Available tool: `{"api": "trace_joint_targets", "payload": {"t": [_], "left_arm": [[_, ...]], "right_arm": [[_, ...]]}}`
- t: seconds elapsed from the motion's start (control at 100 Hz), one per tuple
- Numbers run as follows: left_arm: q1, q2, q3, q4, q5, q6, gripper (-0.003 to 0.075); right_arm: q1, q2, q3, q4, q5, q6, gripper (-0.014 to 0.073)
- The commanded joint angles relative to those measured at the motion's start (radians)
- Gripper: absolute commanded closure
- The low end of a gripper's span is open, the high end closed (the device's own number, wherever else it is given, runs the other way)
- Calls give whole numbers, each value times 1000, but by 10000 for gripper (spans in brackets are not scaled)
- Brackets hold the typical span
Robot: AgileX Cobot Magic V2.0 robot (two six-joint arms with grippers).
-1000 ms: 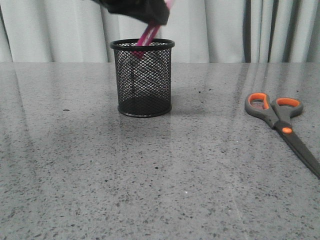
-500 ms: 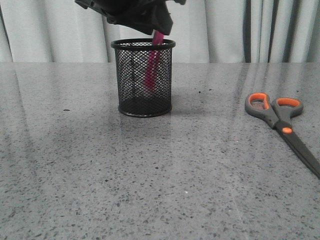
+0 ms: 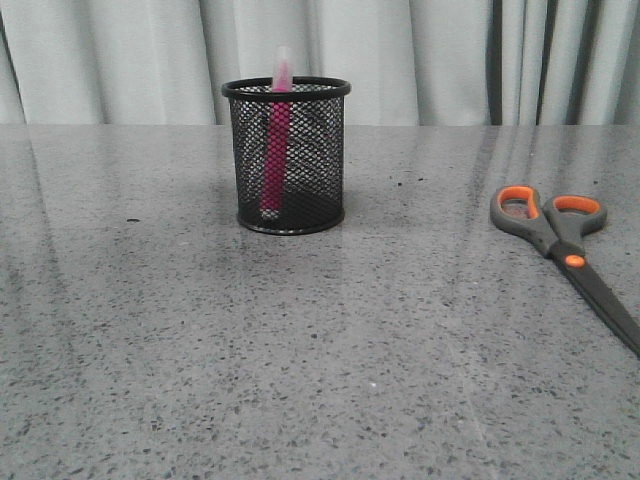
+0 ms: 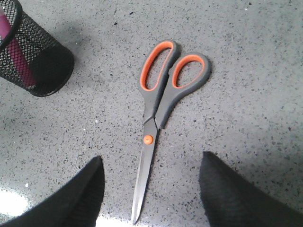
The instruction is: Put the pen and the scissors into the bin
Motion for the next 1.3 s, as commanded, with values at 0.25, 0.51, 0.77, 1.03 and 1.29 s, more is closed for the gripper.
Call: {"api": "trace_joint_targets", "payload": {"t": [0.25, 0.51, 0.77, 1.03, 1.29], "left_arm": [[134, -174, -19, -2, 143, -10, 354], [141, -229, -6, 14, 124, -10, 354], [141, -233, -6, 14, 122, -10, 354], [141, -233, -6, 14, 118, -10, 354], [141, -233, -6, 14, 98, -10, 354]], "right_arm": [[0, 132, -99, 22, 39, -39, 206], [97, 331, -219, -101, 70, 64, 231], [325, 513, -338, -462, 83, 404, 231], [393, 650, -393, -578, 101, 531, 231], [393, 697, -393, -581, 67, 546, 231]]}}
